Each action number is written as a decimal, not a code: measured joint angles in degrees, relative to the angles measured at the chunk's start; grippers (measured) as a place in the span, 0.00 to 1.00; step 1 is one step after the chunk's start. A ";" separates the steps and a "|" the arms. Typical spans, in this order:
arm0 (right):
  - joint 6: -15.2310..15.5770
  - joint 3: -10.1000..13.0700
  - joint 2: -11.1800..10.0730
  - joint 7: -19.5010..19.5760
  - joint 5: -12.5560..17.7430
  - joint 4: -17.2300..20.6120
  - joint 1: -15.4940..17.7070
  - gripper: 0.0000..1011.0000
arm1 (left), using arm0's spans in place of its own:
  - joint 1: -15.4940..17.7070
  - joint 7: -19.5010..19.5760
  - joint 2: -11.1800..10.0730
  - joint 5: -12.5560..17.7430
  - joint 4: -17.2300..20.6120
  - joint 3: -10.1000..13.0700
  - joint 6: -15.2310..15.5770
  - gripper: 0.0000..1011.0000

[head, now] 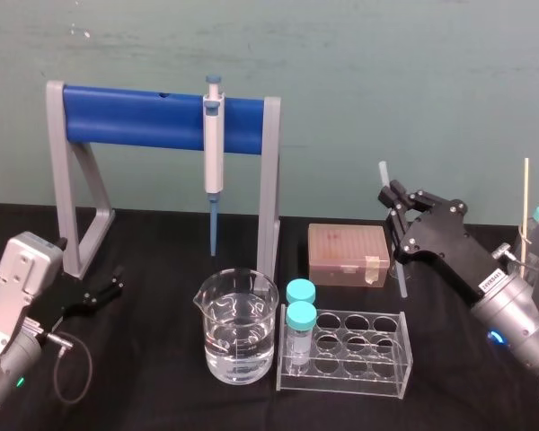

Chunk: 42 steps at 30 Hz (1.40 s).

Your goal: Pick up the stirring rod with one hand, then place it down.

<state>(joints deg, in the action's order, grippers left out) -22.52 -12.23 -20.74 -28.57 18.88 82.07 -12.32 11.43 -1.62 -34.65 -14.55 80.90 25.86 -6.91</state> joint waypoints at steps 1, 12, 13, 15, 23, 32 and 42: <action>-0.02 -0.07 0.00 -0.13 0.00 0.04 0.00 0.06 | 0.00 0.00 0.00 0.00 0.00 0.00 0.00 0.99; -0.25 -1.24 -0.14 -1.62 0.39 0.57 0.11 0.06 | 0.00 0.00 0.00 0.00 0.00 0.00 0.00 0.99; -0.25 -1.29 -0.18 -1.68 0.44 0.63 0.13 0.06 | 0.00 0.00 0.00 0.00 0.00 0.00 0.00 0.99; -0.25 -1.44 -0.25 -1.84 0.59 0.77 0.18 0.06 | 0.00 0.00 0.00 0.00 0.00 0.00 0.00 0.99; -0.06 -1.95 -0.57 -2.55 1.44 1.13 0.43 0.06 | 0.00 0.00 0.00 0.00 0.00 0.00 0.00 0.99; 0.13 -2.40 -0.91 -2.94 1.96 1.42 0.71 0.06 | 0.00 0.00 0.00 0.00 0.00 0.00 0.00 0.99; 0.63 -2.73 -1.06 -2.97 2.68 1.49 1.14 0.06 | 0.00 0.00 0.00 0.00 0.00 0.00 0.00 0.99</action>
<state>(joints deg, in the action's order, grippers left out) -21.89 -14.96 -21.80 -31.54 21.57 83.56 -11.19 11.43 -1.62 -34.65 -14.55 80.90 25.86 -6.91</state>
